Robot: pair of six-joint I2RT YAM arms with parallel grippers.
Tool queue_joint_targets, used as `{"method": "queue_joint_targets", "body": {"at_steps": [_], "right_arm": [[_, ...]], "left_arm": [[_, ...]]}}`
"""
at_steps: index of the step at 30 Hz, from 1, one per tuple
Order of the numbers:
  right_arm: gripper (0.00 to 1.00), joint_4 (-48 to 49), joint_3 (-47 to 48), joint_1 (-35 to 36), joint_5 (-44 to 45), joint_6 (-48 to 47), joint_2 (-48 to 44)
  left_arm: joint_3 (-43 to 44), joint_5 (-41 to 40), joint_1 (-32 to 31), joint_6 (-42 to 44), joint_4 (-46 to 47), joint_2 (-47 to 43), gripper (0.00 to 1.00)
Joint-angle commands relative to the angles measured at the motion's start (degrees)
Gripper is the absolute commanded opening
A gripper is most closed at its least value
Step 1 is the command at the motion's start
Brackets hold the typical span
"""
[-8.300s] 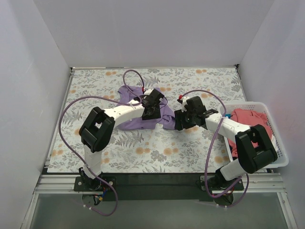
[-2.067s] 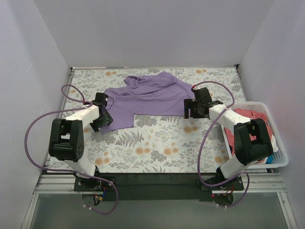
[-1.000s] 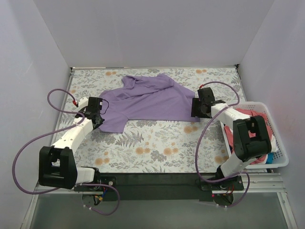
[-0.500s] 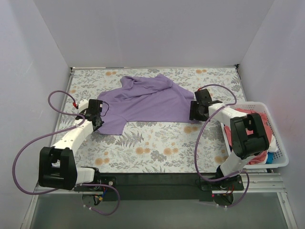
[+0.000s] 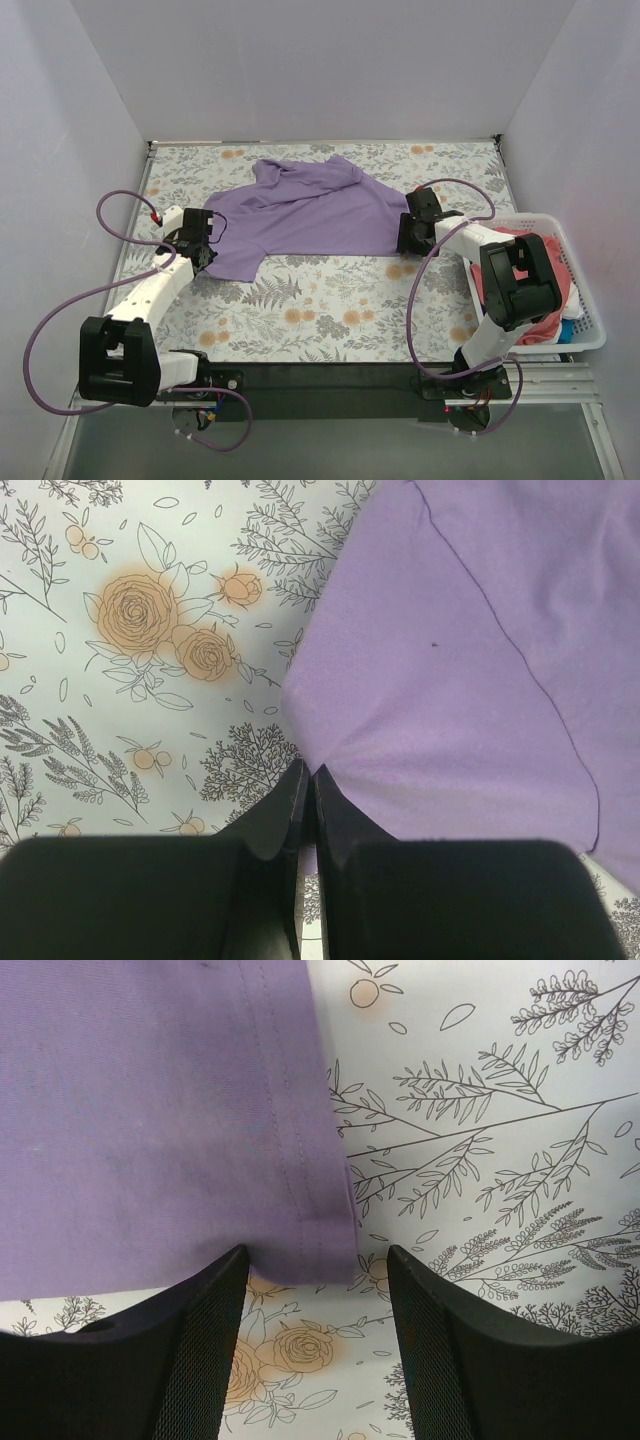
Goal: Fold and stack the t-shirts
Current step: Flatten the tshirt out
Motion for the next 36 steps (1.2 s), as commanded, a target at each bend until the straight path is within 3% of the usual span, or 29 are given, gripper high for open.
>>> {"method": "queue_joint_targets", "body": {"at_steps": [1,11,14,15,19,21,26,31,36], "right_arm": [[0.64,-1.49,-0.97,0.02,-0.8,1.43,2.2],[0.55,-2.99,-0.88,0.54,-1.15,0.63,4.13],[0.45,-3.07,-1.49,0.98,-1.32,0.55,4.83],[0.36,-2.99,-1.58,1.07,-1.32,0.46,5.0],[0.14,-2.29,-1.24,1.42,1.65,-0.33,3.0],[0.01,-2.11,0.86,1.51,2.8,-1.3,1.59],[0.01,-4.56,10.96,1.51,6.93,-4.81,-4.65],[0.01,-9.21,25.37,1.51,10.1,-10.43,-11.23],[0.01,-10.19,35.67,1.51,10.63,-15.7,-19.59]], "left_arm": [[-0.57,-1.44,0.28,0.57,0.97,-2.42,0.0],[-0.48,-1.09,0.28,1.01,1.32,-2.51,0.0],[-0.4,-0.65,0.28,0.93,1.49,-2.51,0.0],[-0.4,-0.21,0.28,0.92,1.67,-2.42,0.0],[1.44,0.32,0.37,0.22,1.32,-1.37,0.0],[5.22,0.06,0.37,-0.83,0.71,-0.67,0.0],[19.97,-0.56,0.46,-0.66,-0.35,1.44,0.0],[45.09,-4.33,0.63,1.19,-5.44,4.87,0.0],[59.7,-7.76,0.72,5.22,-7.65,0.32,0.0]]}}
